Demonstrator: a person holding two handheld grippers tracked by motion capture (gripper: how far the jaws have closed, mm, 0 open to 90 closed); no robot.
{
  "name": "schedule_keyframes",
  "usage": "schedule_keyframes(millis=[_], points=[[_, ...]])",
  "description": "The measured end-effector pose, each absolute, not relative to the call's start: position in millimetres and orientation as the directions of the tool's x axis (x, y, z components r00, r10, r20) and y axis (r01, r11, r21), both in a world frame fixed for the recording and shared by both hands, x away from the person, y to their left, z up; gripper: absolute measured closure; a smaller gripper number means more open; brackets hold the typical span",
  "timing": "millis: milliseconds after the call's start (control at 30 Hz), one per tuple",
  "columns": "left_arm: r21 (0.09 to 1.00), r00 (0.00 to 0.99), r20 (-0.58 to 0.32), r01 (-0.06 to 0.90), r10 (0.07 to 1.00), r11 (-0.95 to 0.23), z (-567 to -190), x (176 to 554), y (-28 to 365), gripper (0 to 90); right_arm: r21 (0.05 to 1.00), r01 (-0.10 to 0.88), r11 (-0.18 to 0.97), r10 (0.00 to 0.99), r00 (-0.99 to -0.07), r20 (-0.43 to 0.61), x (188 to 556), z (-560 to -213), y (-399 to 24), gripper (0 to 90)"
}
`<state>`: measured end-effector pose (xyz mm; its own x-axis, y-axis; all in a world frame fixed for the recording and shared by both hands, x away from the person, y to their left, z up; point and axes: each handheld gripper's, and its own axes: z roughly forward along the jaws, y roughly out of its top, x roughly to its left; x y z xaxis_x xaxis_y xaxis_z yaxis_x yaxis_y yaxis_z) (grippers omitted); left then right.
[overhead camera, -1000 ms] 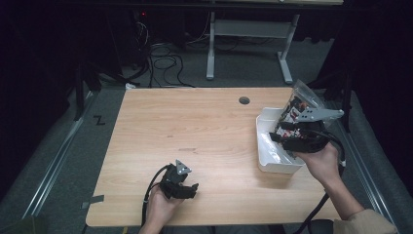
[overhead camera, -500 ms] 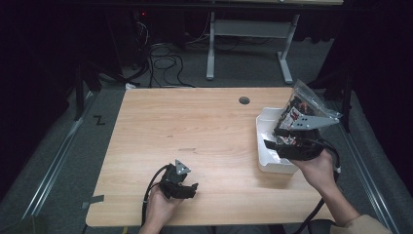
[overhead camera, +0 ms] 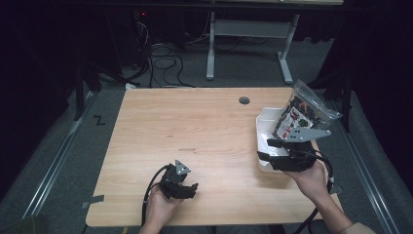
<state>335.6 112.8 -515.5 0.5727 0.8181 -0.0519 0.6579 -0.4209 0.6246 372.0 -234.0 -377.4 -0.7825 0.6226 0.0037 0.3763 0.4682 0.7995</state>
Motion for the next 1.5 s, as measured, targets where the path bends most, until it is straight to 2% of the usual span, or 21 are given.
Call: schedule_keyframes(millis=[500,867,1500], points=[[0.629,0.573,-0.055,0.656,0.818,-0.418,-516,335,113,29.9,0.806,0.365,0.465,0.596,-0.803,0.019,357,-417,-221,43.0],[0.626,0.575,-0.055,0.657,0.817,-0.420,-516,335,113,29.9,0.782,0.417,0.464,0.593,-0.802,0.075,355,-448,-217,42.9],[0.626,0.576,-0.052,0.656,0.816,-0.423,-517,335,112,29.8,0.734,0.405,0.545,0.588,-0.809,0.010,351,-486,-198,43.6]])
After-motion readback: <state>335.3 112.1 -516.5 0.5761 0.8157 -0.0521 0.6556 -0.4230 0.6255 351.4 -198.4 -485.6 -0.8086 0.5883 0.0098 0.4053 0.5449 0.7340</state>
